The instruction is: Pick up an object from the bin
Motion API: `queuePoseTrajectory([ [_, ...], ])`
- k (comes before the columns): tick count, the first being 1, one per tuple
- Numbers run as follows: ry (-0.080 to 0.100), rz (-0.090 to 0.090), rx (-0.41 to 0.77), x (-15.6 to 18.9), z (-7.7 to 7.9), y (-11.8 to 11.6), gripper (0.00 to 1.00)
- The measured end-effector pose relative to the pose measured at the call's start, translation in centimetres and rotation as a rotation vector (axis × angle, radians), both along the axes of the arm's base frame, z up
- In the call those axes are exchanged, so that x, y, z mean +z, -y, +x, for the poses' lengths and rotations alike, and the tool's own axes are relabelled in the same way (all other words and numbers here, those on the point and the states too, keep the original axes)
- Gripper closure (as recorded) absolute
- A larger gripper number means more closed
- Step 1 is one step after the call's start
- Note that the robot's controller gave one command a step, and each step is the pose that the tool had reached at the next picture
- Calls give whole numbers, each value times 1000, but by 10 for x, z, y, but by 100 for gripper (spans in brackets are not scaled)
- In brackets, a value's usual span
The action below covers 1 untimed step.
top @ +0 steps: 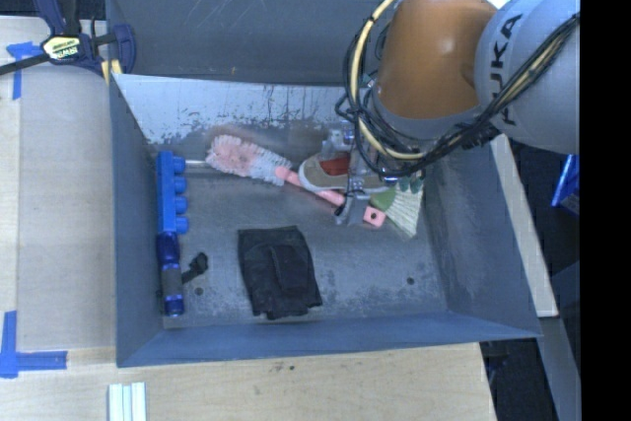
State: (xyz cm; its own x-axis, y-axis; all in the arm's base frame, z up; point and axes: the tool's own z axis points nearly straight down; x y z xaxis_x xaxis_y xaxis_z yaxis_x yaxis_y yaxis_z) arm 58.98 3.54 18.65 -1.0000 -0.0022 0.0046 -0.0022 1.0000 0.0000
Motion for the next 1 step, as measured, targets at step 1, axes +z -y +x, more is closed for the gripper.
queuePoseTrajectory([
  [1, 8, 0, -1, 5, 2, 0, 0],
])
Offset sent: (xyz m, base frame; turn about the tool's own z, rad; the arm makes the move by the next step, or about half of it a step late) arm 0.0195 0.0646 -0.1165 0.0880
